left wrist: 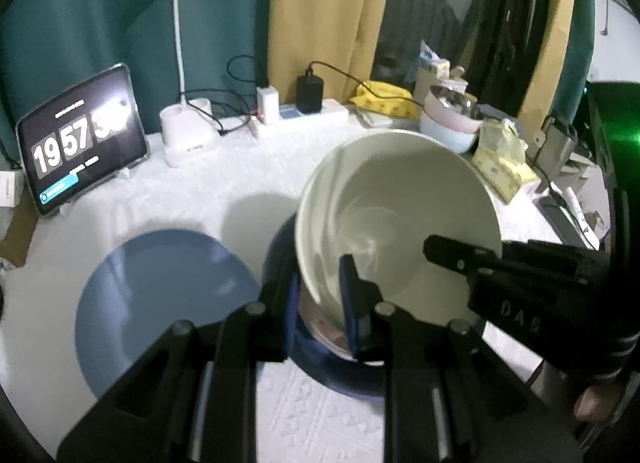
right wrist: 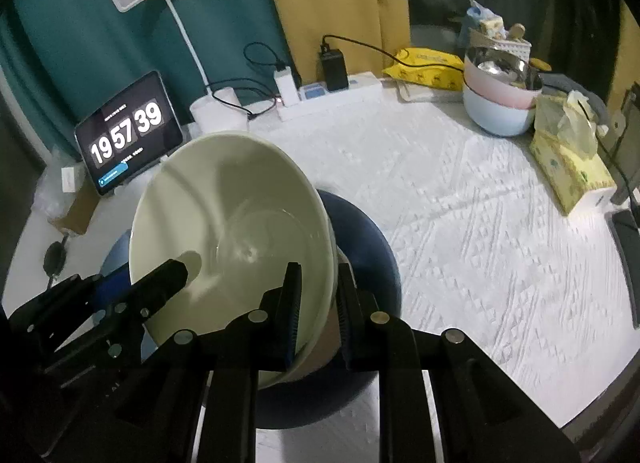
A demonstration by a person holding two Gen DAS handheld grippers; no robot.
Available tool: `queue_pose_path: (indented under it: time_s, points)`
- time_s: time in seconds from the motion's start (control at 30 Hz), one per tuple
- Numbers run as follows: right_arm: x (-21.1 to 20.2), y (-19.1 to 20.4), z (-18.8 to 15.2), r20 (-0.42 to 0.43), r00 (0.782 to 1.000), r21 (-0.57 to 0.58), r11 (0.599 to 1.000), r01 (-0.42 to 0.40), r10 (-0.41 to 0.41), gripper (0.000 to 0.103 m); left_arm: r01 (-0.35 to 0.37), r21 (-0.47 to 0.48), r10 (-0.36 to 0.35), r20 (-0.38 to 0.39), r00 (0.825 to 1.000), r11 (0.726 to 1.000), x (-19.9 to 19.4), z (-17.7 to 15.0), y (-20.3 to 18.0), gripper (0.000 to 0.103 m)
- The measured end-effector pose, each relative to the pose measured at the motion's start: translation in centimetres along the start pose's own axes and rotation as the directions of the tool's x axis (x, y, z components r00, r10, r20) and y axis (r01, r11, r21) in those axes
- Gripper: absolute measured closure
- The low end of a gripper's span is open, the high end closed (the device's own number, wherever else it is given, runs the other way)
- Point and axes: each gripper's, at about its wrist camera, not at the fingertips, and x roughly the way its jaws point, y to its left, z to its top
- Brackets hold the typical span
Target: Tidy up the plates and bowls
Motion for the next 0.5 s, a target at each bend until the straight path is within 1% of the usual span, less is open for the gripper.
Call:
queue_pose_path:
  time_s: [0.33, 0.47, 0.5]
  points:
    - [0.9, -0.5, -0.5, -0.039, 0.999, -0.006, 1.000, 0.008, -0.008, 0.085, -0.008, 0.001, 0.008, -0.039, 0.999, 1.000, 1.2, -1.0, -0.5, 0.083]
    - [1.5, -0.5, -0.7, -0.068, 0.998, -0.012, 1.000, 0.012, -0.012, 0.084, -0.010, 0.001, 0.010, -0.052, 0.999, 1.000, 1.5, -1.3, -0.4, 0.083]
    - [1.5, -0.4, -0.8, -0.063, 0.998, -0.017, 1.000, 0.016, -0.018, 0.084, -0.011, 0.002, 0.012, -0.055, 0.998, 1.000, 1.6, -1.4, -0.4, 0.083]
